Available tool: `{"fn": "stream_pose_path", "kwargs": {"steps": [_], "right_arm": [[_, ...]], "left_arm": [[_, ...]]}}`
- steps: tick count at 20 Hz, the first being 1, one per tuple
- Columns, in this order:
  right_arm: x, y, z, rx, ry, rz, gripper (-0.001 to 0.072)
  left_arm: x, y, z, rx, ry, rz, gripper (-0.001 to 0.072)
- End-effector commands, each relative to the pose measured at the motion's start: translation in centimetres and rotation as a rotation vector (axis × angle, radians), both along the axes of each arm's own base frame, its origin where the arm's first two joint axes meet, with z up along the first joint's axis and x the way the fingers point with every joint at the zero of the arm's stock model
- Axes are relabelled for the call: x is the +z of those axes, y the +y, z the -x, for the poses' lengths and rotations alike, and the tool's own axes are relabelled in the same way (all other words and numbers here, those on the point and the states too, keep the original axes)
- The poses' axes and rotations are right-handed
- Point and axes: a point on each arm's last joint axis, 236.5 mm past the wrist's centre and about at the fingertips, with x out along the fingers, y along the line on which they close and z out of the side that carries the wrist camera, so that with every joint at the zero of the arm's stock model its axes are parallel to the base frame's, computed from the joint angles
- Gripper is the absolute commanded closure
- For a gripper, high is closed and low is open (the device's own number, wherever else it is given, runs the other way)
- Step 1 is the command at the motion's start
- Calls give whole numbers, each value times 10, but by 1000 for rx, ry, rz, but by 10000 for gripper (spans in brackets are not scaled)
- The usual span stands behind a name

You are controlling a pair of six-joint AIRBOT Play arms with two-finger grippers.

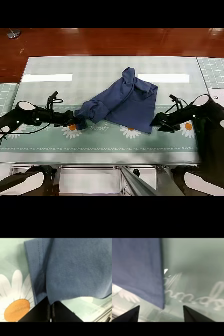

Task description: Fold the shirts.

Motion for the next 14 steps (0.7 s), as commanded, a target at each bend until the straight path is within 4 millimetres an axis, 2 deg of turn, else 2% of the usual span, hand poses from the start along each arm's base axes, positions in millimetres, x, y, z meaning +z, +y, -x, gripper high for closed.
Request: {"fn": "stream_pose_path", "kwargs": {"steps": [1,7,8,9,10,11,12,14], "right_arm": [[-7,24,-3,7,9,-26,94],[2,72,-34,-4,-49,-111,96],[5,82,-36,1,-44,-135,153],[7,88,-39,14,-46,-145,366],[10,92,-41,39,-63,-148,614],[17,95,-47,62,-89,-158,686],[28,95,-55,81,-113,-167,686],[62,91,-79,113,-198,-176,687]], "left_arm": [[0,0,0,-1,0,0,674],[0,0,0,-1,-1,0,674],[0,0,0,-1,-1,0,675],[1,-1,-1,4,-2,6,675],[3,-2,-3,11,-7,14,675],[9,-4,-7,17,-21,25,674],[18,-6,-13,19,-44,36,674],[54,-8,-35,14,-146,57,674]]}}
